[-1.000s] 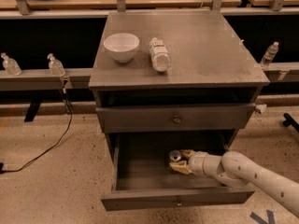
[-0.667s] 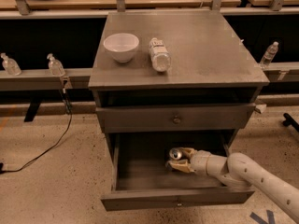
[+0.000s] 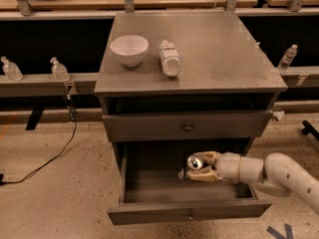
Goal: Pick redbull can from middle drawer and place on counter
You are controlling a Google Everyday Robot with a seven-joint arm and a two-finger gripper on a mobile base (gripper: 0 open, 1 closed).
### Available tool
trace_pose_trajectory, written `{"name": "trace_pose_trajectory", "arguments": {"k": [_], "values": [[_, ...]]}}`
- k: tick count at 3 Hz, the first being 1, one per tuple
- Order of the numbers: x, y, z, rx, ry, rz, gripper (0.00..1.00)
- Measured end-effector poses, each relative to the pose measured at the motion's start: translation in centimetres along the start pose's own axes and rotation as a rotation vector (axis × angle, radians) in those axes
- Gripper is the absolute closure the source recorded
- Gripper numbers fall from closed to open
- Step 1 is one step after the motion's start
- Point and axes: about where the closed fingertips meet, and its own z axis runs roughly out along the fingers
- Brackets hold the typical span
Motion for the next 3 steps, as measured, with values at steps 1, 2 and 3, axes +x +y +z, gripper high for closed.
{"name": "trace_pose_trajectory", "arguments": {"k": [1,2,3], "values": [[-6.8,-0.8,-3.6,-0.054,0.051,-0.078,1.00],[-13.0,-2.9,-7.2,-0.091,0.051,-0.115,1.00],[-19.2,-6.1,-9.8,-0.074,0.088,-0.155,1.00]]}}
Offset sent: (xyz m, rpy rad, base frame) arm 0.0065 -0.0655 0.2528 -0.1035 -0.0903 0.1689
